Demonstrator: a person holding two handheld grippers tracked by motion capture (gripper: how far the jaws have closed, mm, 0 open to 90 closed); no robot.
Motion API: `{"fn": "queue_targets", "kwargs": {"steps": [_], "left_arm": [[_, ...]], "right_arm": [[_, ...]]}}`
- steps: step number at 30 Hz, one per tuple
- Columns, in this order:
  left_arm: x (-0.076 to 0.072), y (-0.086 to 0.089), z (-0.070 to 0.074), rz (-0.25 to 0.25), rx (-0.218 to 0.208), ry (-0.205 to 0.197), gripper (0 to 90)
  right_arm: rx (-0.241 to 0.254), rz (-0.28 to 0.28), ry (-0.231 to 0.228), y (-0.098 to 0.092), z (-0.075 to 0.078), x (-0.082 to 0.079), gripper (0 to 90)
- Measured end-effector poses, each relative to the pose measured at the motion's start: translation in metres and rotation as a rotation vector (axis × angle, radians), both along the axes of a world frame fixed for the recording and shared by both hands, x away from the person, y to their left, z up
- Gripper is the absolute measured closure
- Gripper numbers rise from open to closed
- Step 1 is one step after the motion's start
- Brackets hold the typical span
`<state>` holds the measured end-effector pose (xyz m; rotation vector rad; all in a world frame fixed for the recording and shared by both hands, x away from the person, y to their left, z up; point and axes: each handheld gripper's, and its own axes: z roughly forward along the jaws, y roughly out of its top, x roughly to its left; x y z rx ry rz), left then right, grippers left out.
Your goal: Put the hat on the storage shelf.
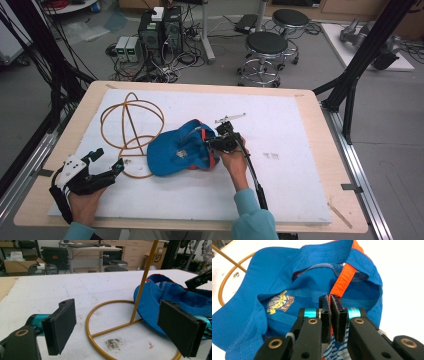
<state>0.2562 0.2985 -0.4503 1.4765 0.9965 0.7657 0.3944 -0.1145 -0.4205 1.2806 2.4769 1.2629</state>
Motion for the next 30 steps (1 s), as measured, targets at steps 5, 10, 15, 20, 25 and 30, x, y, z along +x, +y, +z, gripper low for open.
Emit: {"fn": "queue_targets", "kwargs": {"steps": [5,10,15,20,25,30], "left_arm": [[0.0,-0.0001,0.0,0.0,0.0,0.0,16.1],[0.0001,0.0001,0.0,0.0,0.0,0.001,16.1],[0.0001,-0.0001,-0.0001,0.001,-0.003,0.003,16.1],[0.0001,-0.0002,0.0,0.001,-0.002,0.002,16.1],[0.0001,-0.0002,0.0,0.001,-0.002,0.003,16.1],[0.0001,-0.0001,0.0,0.001,-0.002,0.002,16.1]], "right_arm": [[-0.013,0.005,0.004,0.0012,-0.0016,0.0001,85.6],[-0.038,0.006,0.0,0.0031,-0.0026,-0.0004,75.5],[-0.041,-0.018,0.011,0.0025,-0.0027,-0.0003,54.5],[-0.036,-0.022,0.024,0.0002,-0.0025,0.0,41.9],[0.01,-0.01,0.032,0.001,-0.0012,-0.0008,36.8],[-0.007,0.008,0.041,0.0053,-0.0043,-0.0009,39.9]]}}
